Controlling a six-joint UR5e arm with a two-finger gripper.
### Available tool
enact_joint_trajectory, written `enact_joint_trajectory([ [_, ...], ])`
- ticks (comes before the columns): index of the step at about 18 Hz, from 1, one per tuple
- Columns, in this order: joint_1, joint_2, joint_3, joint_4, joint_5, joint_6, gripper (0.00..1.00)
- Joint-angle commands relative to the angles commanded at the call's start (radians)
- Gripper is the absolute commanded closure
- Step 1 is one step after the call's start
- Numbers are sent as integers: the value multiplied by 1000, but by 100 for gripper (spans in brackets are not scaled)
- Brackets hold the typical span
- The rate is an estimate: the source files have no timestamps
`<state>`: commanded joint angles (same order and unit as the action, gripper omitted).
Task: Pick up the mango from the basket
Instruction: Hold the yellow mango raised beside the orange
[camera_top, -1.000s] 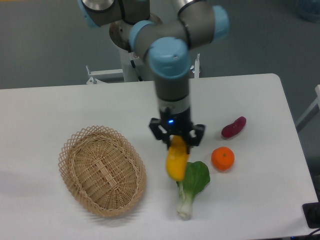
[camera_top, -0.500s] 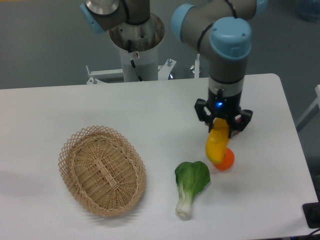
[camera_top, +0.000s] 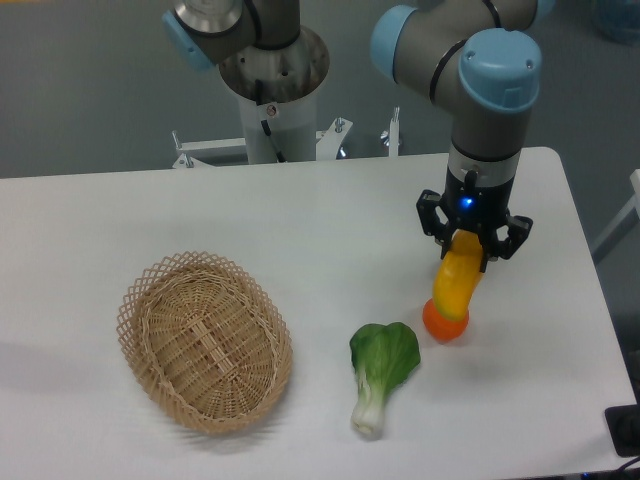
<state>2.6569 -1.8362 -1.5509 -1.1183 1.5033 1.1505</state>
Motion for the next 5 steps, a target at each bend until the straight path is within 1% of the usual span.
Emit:
enact_joint_trajectory([
  [5,2,3,-3,0,0,0,50],
])
